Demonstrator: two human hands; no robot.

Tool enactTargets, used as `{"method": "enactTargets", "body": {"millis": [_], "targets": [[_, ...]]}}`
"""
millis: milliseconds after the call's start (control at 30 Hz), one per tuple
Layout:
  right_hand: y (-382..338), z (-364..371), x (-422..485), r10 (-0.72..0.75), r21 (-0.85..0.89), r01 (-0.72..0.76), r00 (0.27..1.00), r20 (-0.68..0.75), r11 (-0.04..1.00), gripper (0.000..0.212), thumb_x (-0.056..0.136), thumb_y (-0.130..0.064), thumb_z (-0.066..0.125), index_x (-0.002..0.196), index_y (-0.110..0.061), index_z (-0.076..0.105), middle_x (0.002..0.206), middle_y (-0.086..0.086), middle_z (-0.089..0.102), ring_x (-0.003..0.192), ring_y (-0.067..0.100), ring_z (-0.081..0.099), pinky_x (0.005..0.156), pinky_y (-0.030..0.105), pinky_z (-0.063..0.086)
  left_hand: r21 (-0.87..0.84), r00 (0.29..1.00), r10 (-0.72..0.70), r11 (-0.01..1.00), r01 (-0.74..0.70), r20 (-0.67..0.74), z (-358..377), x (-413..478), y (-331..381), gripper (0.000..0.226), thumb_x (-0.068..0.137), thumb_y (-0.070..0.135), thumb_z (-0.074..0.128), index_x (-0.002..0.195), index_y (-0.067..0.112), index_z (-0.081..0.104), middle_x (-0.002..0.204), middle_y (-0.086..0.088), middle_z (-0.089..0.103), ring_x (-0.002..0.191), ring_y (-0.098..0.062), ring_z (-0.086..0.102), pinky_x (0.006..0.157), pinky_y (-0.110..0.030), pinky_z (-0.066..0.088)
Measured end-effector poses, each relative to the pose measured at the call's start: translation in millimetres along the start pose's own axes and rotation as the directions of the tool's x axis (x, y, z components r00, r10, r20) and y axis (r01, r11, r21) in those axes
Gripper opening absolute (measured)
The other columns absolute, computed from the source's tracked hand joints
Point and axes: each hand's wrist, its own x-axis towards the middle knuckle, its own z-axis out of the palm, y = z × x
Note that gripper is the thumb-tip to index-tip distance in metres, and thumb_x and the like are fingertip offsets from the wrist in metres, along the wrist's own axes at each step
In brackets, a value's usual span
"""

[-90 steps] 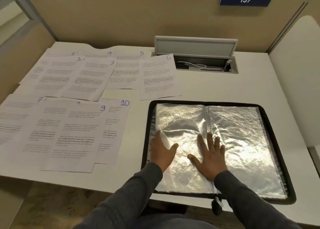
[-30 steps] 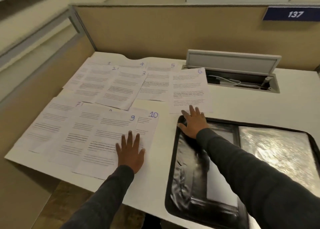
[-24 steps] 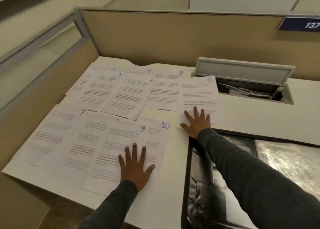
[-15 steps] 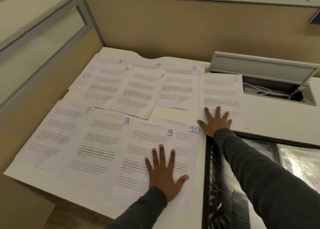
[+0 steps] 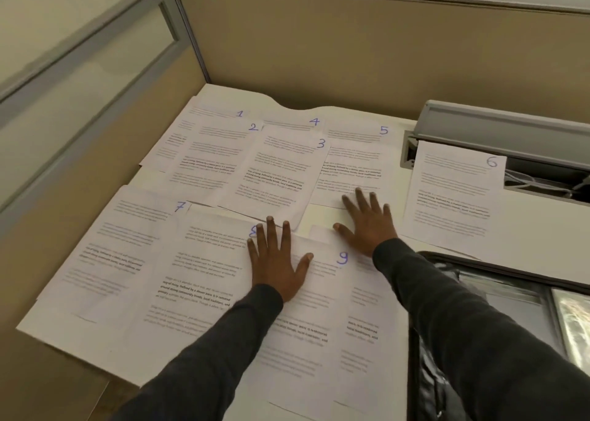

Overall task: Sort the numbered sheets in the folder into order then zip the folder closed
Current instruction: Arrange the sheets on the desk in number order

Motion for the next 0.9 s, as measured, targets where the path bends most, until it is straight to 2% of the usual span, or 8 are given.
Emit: {"method": "enactTargets", "body": {"millis": [133,200,333,433,733,800,900], "targets": [[-16,2,12,0.073,-0.012,-0.072,0.993,0.093,0.997,0.078,0.097,-0.072,0.023,0.16,-0.037,-0.005,0.168,0.004,-0.018,0.154,0.039,-0.011,0.123,0.058,0.0,0.073,0.996,0.043,0.996,-0.048,0.072,-8,40,-12,0.086,0.089,0.077,0.012,0.154,0.028,-0.016,0.158,-0.01,-0.031,0.146,-0.033,-0.025,0.118,-0.056,-0.009],[-12,0,9,0.112,-0.023,-0.11,0.989,0.099,0.994,0.078,0.096,-0.073,0.022,0.16,-0.036,-0.005,0.168,0.006,-0.017,0.153,0.04,-0.009,0.123,0.059,0.0,0.079,0.992,0.076,0.993,-0.085,0.103,-8,48,-13,0.086,0.086,0.079,0.005,0.155,0.03,-0.013,0.159,-0.011,-0.028,0.147,-0.034,-0.024,0.118,-0.057,-0.009],[5,-3,0,0.169,-0.058,-0.164,0.981,0.093,0.985,0.078,0.094,-0.075,0.022,0.159,-0.039,-0.003,0.169,0.006,-0.013,0.153,0.042,-0.003,0.122,0.06,0.003,0.084,0.987,0.127,0.987,-0.136,0.102,-4,51,-10,0.101,0.067,0.083,-0.019,0.154,0.032,-0.012,0.16,-0.012,-0.025,0.148,-0.036,-0.02,0.117,-0.058,-0.01],[12,-4,-4,0.182,-0.079,-0.175,0.979,0.095,0.981,0.078,0.094,-0.075,0.023,0.159,-0.04,-0.001,0.169,0.005,-0.011,0.153,0.042,-0.001,0.122,0.061,0.005,0.064,0.983,0.153,0.985,-0.16,0.105,-4,52,-2,0.1,0.067,0.081,-0.016,0.155,0.032,-0.011,0.16,-0.013,-0.024,0.148,-0.036,-0.019,0.117,-0.058,-0.01],[-4,-6,-4,0.205,-0.08,-0.199,0.975,0.082,0.977,0.083,0.093,-0.077,0.023,0.16,-0.035,-0.004,0.168,0.008,-0.014,0.153,0.043,-0.006,0.122,0.061,0.003,0.044,0.966,0.242,0.968,-0.247,0.09,-10,54,0,0.109,0.061,0.083,-0.025,0.155,0.031,-0.008,0.162,-0.011,-0.018,0.148,-0.033,-0.018,0.118,-0.055,-0.011],[-12,-4,-6,0.186,-0.059,-0.183,0.981,0.054,0.981,0.084,0.093,-0.076,0.023,0.16,-0.034,-0.004,0.168,0.009,-0.015,0.153,0.042,-0.007,0.122,0.061,0.002,0.014,0.972,0.23,0.973,-0.231,0.044,-16,56,-10,0.105,0.066,0.083,-0.019,0.156,0.03,-0.006,0.163,-0.01,-0.014,0.149,-0.031,-0.015,0.119,-0.053,-0.01],[-26,1,-11,0.123,-0.051,-0.12,0.992,0.043,0.991,0.084,0.092,-0.077,0.021,0.16,-0.034,-0.006,0.168,0.008,-0.017,0.154,0.041,-0.009,0.123,0.06,0.002,-0.033,0.994,0.105,0.994,-0.105,-0.018,-28,71,-39,0.092,0.082,0.079,0.002,0.156,0.026,-0.007,0.163,-0.012,-0.015,0.15,-0.032,-0.013,0.12,-0.05,-0.009]]}}
